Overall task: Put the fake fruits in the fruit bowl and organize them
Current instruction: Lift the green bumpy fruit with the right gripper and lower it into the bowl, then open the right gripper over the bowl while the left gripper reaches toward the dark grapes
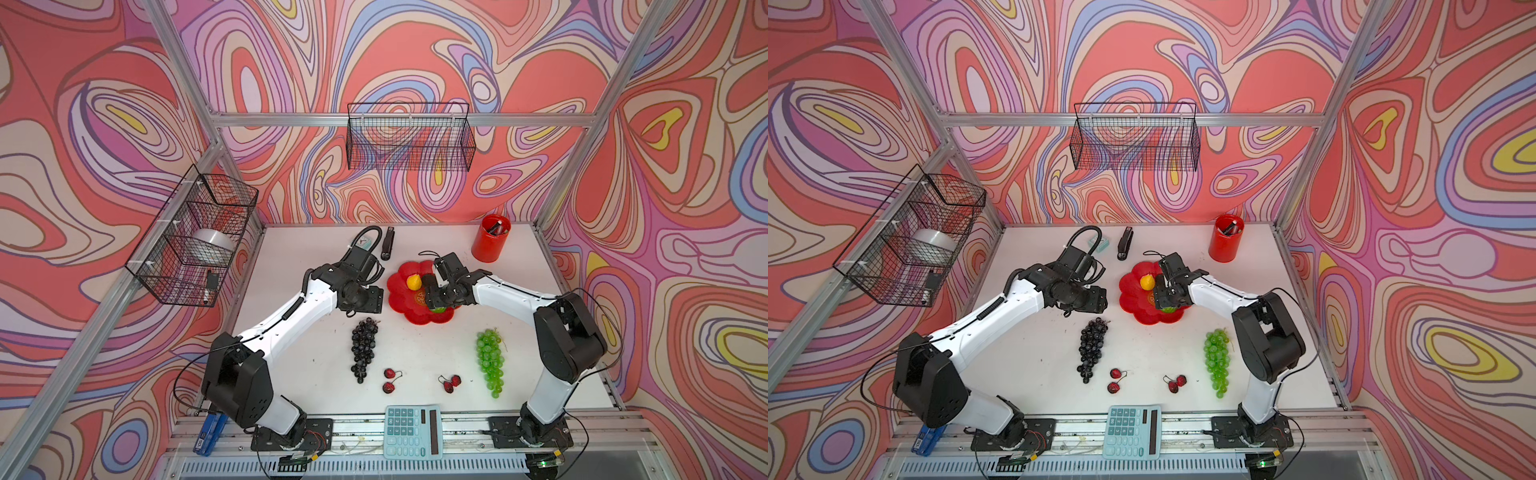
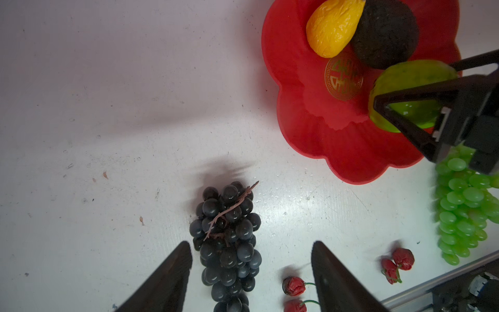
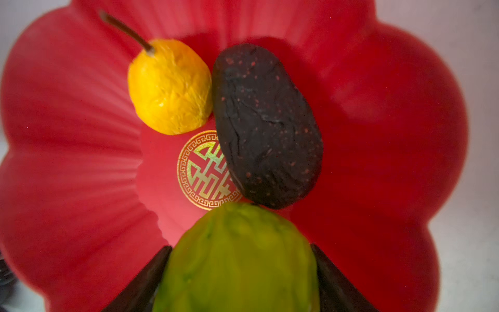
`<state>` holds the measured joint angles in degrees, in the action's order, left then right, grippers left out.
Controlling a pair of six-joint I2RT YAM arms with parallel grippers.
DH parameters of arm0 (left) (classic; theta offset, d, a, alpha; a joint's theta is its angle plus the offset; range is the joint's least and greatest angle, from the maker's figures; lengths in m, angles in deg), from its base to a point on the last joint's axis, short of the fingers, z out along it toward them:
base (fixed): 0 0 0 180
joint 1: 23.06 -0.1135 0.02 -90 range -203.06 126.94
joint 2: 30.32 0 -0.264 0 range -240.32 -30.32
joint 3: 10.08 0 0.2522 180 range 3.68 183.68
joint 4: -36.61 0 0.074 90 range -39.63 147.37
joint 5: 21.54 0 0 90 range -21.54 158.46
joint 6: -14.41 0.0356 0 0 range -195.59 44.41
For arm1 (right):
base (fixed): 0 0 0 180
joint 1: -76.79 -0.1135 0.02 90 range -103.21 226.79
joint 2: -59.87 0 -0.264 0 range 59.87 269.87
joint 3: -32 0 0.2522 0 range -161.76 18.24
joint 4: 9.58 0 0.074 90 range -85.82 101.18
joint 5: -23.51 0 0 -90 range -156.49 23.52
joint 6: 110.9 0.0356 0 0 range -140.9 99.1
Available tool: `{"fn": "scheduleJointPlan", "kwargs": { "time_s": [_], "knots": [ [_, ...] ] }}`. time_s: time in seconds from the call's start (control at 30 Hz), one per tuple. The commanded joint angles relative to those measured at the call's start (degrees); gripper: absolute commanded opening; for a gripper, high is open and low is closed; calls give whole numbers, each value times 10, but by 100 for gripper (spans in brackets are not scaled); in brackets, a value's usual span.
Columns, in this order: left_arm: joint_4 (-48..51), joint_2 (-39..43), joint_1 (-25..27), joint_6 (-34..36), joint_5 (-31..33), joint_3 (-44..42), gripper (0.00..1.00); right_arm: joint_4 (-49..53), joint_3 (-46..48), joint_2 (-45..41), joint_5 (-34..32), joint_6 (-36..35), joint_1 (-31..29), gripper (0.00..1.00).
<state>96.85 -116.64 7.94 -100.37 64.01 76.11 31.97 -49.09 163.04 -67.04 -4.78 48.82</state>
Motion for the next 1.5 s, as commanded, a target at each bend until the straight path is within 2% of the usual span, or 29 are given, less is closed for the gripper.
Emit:
{"fn": "scheduleJointPlan", "kwargs": {
  "time_s": [0.0, 0.13, 0.37, 0.7, 0.93, 1.13, 1.23, 1.37, 1.47],
  "knots": [
    [21, 18, -4, -12, 5, -9, 73, -24, 11, 7, -10, 3, 5, 56],
    [23, 19, -4, -14, 4, -10, 75, -23, 6, 14, -13, 1, 5, 61],
    [28, 21, -4, -13, 4, -12, 80, -11, -2, -6, -26, -8, 5, 82],
    [23, 12, -4, -12, -17, -14, 87, 27, -40, -39, -32, -27, 5, 94],
    [26, 10, -4, -7, -28, -15, 85, 59, -71, -76, -39, -36, 5, 92],
    [39, 6, -4, 1, -45, -13, 77, 77, -91, -99, -28, -26, 4, 84],
    [42, 9, -4, 8, -75, -16, 71, 79, -82, -120, -28, -23, 2, 80],
    [39, 17, -3, 15, -142, -39, 70, 75, -54, -149, -19, -20, 1, 73],
    [43, 25, 6, 17, -154, -54, 70, 58, -26, -165, -16, -9, 0, 69]
  ]
}}
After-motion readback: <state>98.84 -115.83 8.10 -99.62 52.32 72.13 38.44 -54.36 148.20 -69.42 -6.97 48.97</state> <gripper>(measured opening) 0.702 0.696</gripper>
